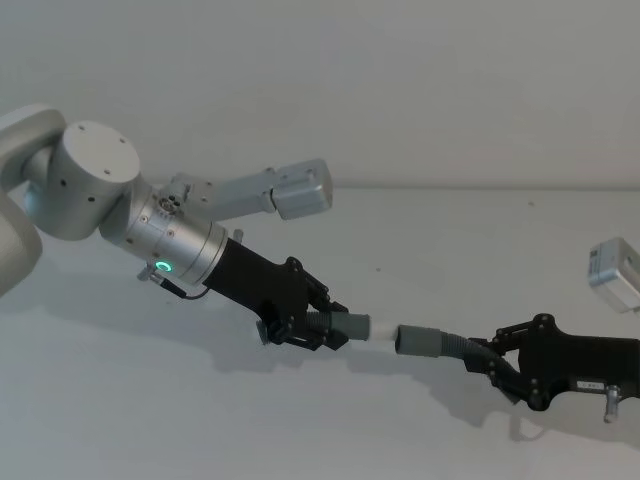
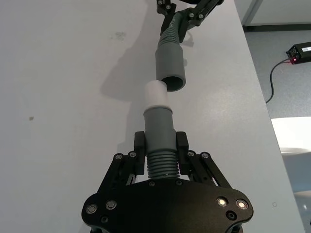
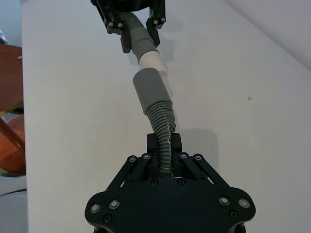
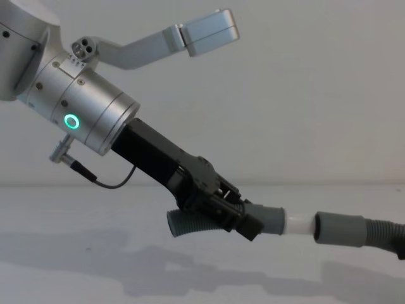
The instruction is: Use both hands to pick up one end of the pipe from the table, align the ends, and insert them.
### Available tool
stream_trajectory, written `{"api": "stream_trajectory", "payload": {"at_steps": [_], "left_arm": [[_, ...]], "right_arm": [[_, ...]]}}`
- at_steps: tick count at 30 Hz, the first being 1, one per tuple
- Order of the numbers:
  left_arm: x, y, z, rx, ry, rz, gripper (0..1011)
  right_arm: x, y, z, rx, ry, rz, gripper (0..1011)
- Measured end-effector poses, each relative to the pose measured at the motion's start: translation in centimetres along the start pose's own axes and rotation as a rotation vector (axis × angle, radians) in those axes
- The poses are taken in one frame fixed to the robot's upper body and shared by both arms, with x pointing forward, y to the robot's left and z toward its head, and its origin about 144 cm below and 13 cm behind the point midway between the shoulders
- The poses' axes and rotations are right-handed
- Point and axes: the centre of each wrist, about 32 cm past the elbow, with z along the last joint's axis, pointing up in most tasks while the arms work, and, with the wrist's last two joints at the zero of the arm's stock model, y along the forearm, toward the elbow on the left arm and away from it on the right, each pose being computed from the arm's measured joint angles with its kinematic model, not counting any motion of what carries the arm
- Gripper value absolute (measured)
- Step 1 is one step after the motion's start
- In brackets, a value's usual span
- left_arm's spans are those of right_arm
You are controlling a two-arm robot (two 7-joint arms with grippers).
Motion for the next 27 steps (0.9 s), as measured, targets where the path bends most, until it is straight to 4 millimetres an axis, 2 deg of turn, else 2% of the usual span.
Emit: {"api": "stream_trajectory", "payload": {"at_steps": [27], "left_arm": [[-0.79,-0.26,-0.08,0.003,0.01,-0.005,356]], "right_arm": [[0.15,0.22,-0.11,-0.015,0.02,-0.041,138]]}}
